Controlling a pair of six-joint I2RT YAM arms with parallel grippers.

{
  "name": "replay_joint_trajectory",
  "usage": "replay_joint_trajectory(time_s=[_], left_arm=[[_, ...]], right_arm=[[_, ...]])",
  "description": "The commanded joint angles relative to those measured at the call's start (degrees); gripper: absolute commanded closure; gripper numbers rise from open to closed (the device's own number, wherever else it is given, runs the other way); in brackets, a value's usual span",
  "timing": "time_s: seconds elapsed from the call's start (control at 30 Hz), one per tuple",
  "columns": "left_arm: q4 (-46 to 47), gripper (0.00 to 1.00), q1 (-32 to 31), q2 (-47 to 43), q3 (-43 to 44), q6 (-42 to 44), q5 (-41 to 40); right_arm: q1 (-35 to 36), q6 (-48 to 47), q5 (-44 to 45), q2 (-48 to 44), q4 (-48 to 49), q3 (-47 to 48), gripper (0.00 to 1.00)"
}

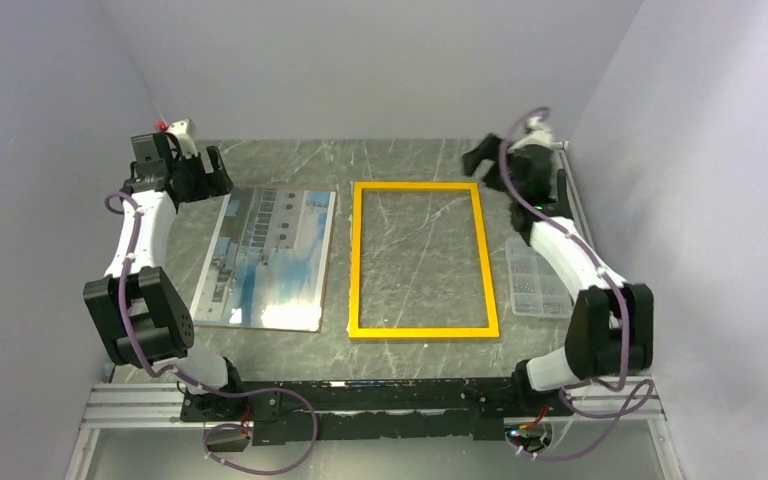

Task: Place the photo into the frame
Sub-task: Turn over the photo frame at the center of the board.

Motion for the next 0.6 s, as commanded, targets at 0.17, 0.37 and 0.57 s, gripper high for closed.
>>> replay_joint_trajectory(time_s=[0.17,0.37,0.57], left_arm=[[-16.76,0.06,1.02,-1.09,5.34,1.99,0.2],[-18.38,0.05,2.62,-1.86,3.97,2.93,-0.81],[-20.66,0.05,3.67,-1.57,4.66,5.37,-2.31]], right_arm=[[29.1,1.06,16.82,14.66,-30.02,17.62,0.0],[41.53,4.04,27.49,27.57,-40.92,28.93,0.0],[47.91,6.52,29.83,36.62,-45.69,36.28,0.04]])
